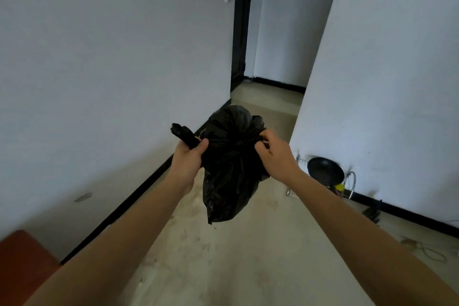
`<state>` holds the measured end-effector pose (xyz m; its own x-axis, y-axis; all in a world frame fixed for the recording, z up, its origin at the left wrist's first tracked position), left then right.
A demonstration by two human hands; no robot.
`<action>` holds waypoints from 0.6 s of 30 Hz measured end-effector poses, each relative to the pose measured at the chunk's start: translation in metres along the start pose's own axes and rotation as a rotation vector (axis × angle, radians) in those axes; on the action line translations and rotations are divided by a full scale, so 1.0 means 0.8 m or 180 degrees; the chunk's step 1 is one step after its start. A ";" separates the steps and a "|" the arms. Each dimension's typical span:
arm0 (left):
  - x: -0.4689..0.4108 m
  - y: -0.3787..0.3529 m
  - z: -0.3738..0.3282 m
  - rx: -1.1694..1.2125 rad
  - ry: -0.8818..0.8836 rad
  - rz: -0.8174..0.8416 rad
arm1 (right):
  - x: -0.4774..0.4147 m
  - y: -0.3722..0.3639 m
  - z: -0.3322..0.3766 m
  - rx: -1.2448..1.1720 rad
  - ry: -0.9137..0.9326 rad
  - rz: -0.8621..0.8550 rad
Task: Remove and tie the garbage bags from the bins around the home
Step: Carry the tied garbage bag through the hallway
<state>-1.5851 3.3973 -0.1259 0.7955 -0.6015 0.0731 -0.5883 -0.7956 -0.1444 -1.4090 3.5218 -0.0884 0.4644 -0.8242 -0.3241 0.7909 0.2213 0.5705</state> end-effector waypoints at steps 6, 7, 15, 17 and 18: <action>-0.213 -0.088 -0.026 -0.0090 0.0009 0.0099 | -0.215 -0.035 -0.040 -0.0209 -0.0162 -0.0210; -0.248 -0.106 -0.022 -0.0094 0.0038 0.0128 | -0.249 -0.044 -0.056 -0.0232 -0.0186 -0.0255; -0.539 -0.276 -0.003 -0.0116 0.0029 0.0185 | -0.557 -0.103 -0.193 -0.0466 -0.0210 -0.0461; -0.611 -0.317 -0.007 -0.0161 0.0059 0.0200 | -0.638 -0.111 -0.218 -0.0490 -0.0244 -0.0416; -0.645 -0.335 -0.010 -0.0173 0.0076 0.0206 | -0.678 -0.115 -0.227 -0.0482 -0.0251 -0.0393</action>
<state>-1.8393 3.9205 -0.1169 0.7523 -0.6528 0.0888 -0.6458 -0.7574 -0.0959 -1.6614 4.0433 -0.1017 0.3324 -0.8868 -0.3210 0.8934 0.1871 0.4084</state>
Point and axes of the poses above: each hand's wrist, its own x-axis away from the middle knuckle, its own y-axis out of the back of the hand, z = x × y, the point moved 7 cm from there along -x, towards the middle knuckle, and after that the axes turned 10 degrees about -z, right-handed, at the moved point
